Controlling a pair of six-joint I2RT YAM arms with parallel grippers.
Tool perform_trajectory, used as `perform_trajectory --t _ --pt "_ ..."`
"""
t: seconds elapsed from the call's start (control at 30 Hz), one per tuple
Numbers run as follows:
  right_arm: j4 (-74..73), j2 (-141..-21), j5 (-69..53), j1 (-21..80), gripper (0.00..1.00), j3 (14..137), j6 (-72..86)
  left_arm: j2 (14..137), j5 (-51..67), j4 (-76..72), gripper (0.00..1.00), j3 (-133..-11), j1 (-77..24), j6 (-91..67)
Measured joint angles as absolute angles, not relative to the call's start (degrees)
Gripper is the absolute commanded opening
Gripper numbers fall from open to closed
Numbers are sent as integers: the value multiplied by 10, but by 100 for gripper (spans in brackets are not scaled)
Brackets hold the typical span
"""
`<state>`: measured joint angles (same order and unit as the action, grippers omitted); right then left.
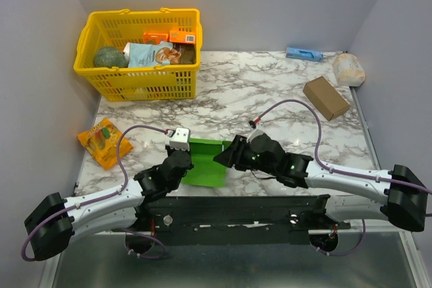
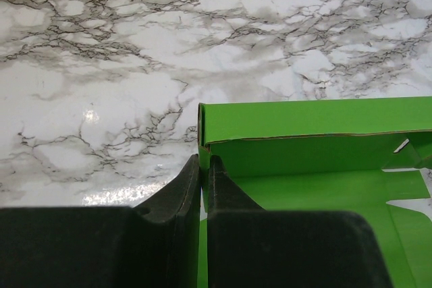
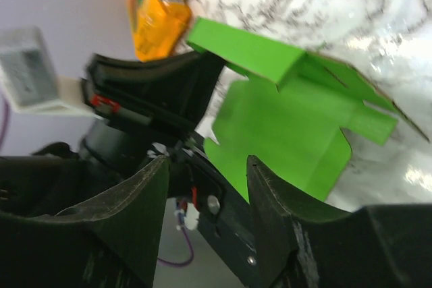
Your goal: Fold the paper box
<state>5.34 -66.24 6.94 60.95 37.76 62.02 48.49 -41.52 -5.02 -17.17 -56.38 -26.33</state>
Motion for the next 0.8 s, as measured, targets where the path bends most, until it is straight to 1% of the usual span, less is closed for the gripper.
perform_trajectory --t 0.2,0.43,0.8 --pt "-1 -669 105 623 50 363 629 493 -415 -44 2 -172 -564 -263" --pt "-27 -707 146 621 50 362 634 493 -415 -44 2 -172 -564 -263" --pt "-35 -804 154 584 50 423 616 493 -414 -44 1 -172 -564 -262"
